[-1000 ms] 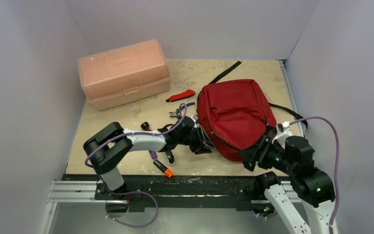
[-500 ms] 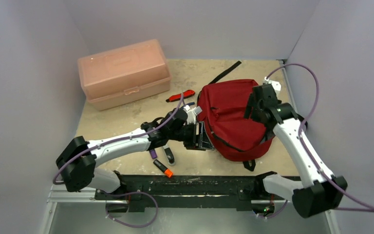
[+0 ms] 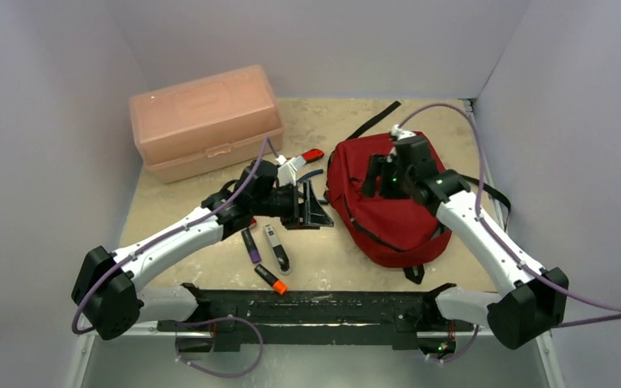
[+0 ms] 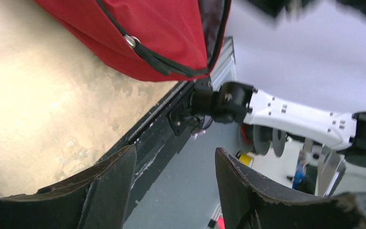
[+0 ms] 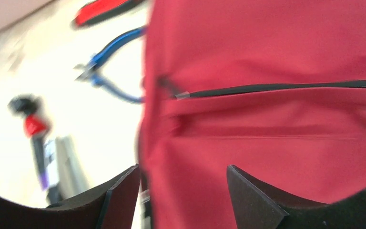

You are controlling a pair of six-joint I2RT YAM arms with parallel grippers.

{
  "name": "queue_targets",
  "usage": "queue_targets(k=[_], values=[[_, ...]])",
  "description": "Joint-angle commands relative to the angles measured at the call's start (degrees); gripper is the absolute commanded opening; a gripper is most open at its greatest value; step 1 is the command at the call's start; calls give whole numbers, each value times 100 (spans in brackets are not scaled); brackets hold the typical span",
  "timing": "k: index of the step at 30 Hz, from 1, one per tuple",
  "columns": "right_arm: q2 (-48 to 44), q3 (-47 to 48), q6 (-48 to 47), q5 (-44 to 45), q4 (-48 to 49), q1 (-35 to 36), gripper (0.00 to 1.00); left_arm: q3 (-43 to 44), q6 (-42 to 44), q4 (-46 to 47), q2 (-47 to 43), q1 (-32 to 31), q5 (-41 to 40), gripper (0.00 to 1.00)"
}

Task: Pack the student bag
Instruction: Zip the student bag at the center of the board.

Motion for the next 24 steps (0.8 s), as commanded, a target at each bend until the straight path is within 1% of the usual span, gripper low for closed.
queue_targets(k=[1, 2, 5, 6, 7, 9, 11, 13, 15, 18, 19, 24], values=[[14, 225, 142, -78, 214, 1139, 71, -142, -633, 336, 25, 562, 360, 60], [89, 258, 337, 65, 209, 1299, 67, -263, -826, 552, 35, 650, 395, 59], [453, 422, 238, 320, 120, 1665, 57, -620, -1448, 1484, 132, 821, 543, 58], [567, 507, 233, 364, 61, 1737, 53, -663, -1581, 1695, 213, 825, 635, 58], [647, 561, 269, 476, -9, 1781, 50, -611, -1662, 1787, 351, 823, 765, 58], [726, 641, 437, 783, -223, 1790, 51, -497, -1746, 1873, 646, 811, 971, 58], [662, 681, 786, 1145, -535, 1772, 58, -525, -1880, 2155, 891, 800, 1024, 59], [428, 575, 818, 1337, -445, 1606, 64, -468, -1902, 2126, 1067, 775, 836, 61], [266, 447, 612, 1010, -272, 1421, 62, -170, -1852, 1637, 1319, 723, 608, 62], [112, 346, 57, 305, -53, 1453, 51, 373, -1808, 835, 1835, 633, 396, 61], [53, 282, -43, 65, 19, 1511, 49, 509, -1868, 746, 1998, 630, 396, 59], [-136, 162, -311, -122, -288, 1784, 43, 723, -2329, 1261, 2547, 631, 323, 54]])
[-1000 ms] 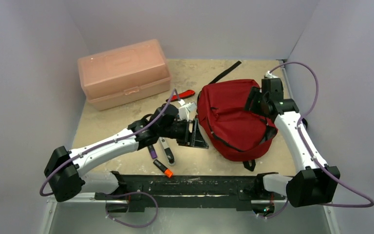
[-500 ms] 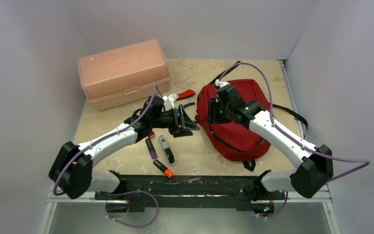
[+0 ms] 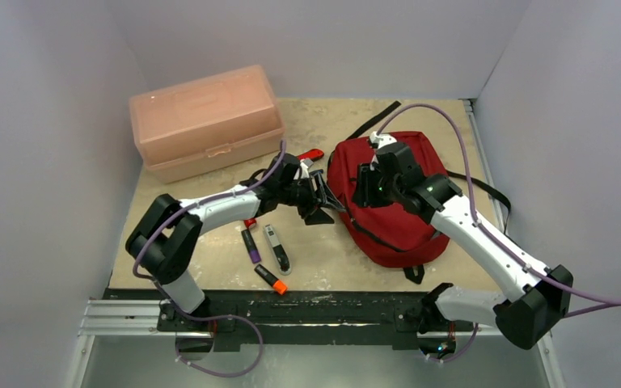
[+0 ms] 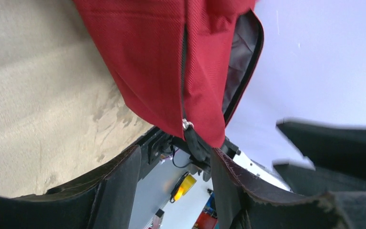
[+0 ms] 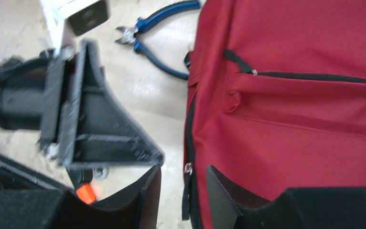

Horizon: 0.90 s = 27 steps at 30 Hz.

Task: Pack the student bag
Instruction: Zip the student bag at the center of the board.

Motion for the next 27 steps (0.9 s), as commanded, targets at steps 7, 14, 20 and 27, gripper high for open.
queue_targets(k=[7, 14, 20, 27], values=[[263, 169, -330, 739, -983, 1025, 31, 655, -504, 270, 703, -19, -110, 50], [723, 293, -282, 1573, -1223, 1690, 33, 753, -565, 316, 998, -20, -3, 45], [1185, 525, -217, 2111, -1367, 2053, 31, 775, -577, 344, 1050, -23, -31, 43], [1699, 778, -101, 2989, -1723, 2522, 30, 821, -583, 365, 1122, -19, 26, 42]])
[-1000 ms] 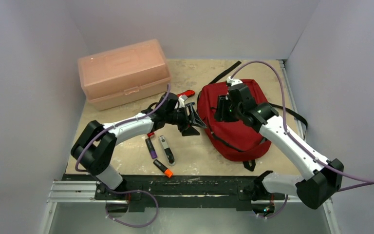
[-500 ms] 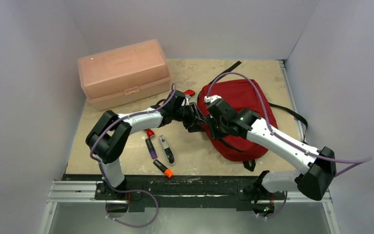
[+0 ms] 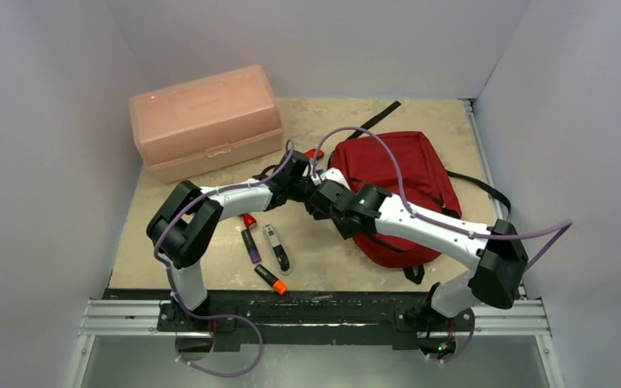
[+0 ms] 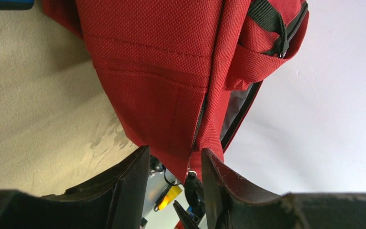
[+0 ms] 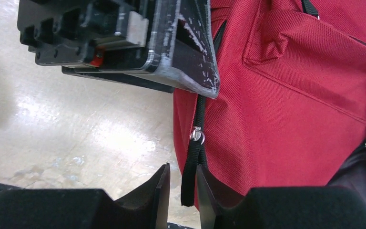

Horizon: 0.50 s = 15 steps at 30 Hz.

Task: Pack the student bag
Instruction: Zip the student bag at the center of the board.

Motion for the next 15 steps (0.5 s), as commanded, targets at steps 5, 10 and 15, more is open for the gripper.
queue_targets(k=[5, 10, 15], values=[[412, 435, 316, 1093, -430, 406, 13, 229, -49, 228, 105, -22, 131, 42], [453, 480, 637, 1302, -661, 477, 0, 283, -42, 245, 184, -32, 125, 42], [126, 398, 791, 1010, -671, 479, 0, 535, 95, 277, 351, -137, 89, 48]])
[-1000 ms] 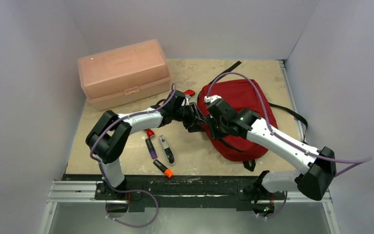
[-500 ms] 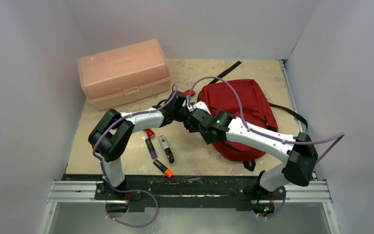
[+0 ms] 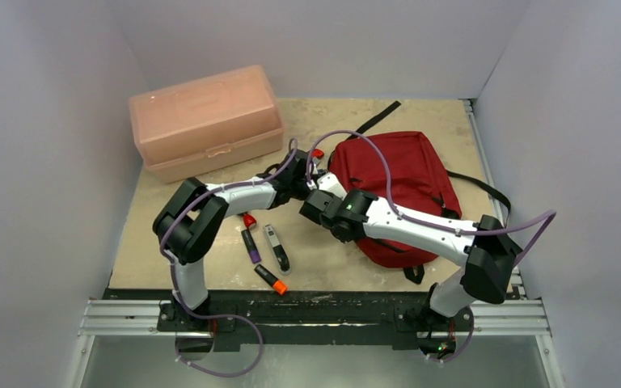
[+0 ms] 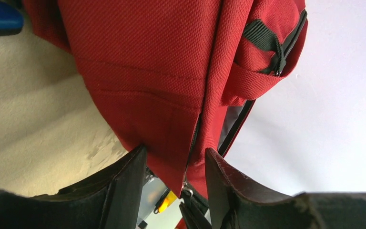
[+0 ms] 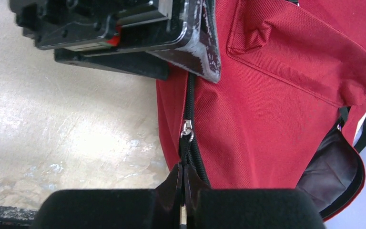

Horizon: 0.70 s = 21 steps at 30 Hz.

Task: Pack the student bag
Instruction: Zip the student bag at the center of the board.

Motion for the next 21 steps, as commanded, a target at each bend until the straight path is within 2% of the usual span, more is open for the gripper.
queue_targets(k=[1, 3, 4, 6, 7, 10, 14, 17, 21], values=[[-442, 163, 351, -27, -141, 26, 0, 424, 113, 183, 160, -160, 49, 49], [-562, 145, 371, -208, -76, 27, 0, 544, 109, 239, 296, -239, 45, 49], [-611, 138, 376, -285, -45, 27, 0, 622, 116, 277, 382, -268, 53, 45], [-691, 98, 389, -400, -22, 20, 0, 715, 163, 363, 540, -265, 32, 21], [-734, 60, 393, -447, -25, 25, 0, 770, 232, 338, 598, -229, -21, 13], [-951, -138, 467, -598, -104, 22, 0, 1124, 848, -305, 636, -89, -355, 2], [-1478, -517, 674, -803, -176, 27, 0, 1878, 2074, -1448, 669, 136, -818, 0], [-1850, -786, 812, -849, -177, 11, 0, 2279, 2595, -1719, 794, 311, -998, 0], [-2108, -1057, 1123, -1031, -201, -23, 0, 3035, 3135, -2131, 1194, 561, -834, 0]])
